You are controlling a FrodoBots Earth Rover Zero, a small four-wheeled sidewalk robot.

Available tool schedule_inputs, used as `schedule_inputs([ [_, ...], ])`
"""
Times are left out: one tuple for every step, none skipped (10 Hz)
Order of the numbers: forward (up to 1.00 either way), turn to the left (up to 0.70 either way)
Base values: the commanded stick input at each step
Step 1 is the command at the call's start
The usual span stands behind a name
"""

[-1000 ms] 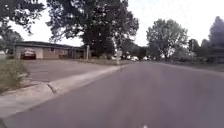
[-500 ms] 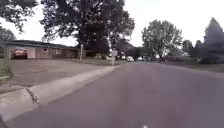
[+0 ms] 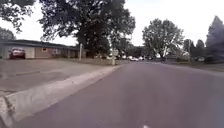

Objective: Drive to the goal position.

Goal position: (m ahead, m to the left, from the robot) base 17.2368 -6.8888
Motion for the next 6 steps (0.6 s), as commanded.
schedule_inputs([
  [1.00, -0.40],
  [1.00, -0.40],
  [1.00, -0.40],
  [1.00, -0.38],
  [1.00, -0.35],
  [1.00, -0.10],
])
